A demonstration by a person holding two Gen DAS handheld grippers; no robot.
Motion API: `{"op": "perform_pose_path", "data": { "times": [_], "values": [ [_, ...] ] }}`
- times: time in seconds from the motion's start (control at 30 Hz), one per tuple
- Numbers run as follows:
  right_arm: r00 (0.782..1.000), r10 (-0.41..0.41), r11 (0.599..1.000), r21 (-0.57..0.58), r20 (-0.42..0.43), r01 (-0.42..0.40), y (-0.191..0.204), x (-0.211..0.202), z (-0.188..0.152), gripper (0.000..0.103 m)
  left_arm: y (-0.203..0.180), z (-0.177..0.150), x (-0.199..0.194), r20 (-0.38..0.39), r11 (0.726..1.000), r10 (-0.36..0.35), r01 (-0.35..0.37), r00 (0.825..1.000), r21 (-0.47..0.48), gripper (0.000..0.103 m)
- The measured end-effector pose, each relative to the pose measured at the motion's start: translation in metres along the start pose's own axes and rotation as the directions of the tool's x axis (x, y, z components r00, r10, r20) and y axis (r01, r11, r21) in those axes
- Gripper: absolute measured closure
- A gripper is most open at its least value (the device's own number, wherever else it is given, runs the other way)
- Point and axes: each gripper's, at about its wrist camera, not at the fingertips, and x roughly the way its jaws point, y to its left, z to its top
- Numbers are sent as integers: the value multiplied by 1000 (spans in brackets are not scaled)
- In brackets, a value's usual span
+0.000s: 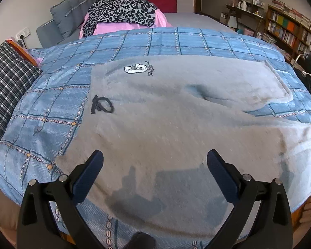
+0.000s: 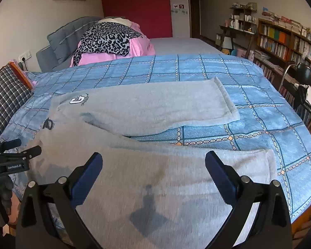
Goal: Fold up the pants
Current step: 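Move both grippers toward the grey sweatpants lying on the bed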
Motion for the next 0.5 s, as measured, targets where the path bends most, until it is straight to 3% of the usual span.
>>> {"op": "perform_pose_path", "data": {
  "times": [0.5],
  "values": [
    [999,-39,999,-7,-29,39,-27,52,40,5,24,55,45,4,998,57,-57,998,-20,2]
  ]
}}
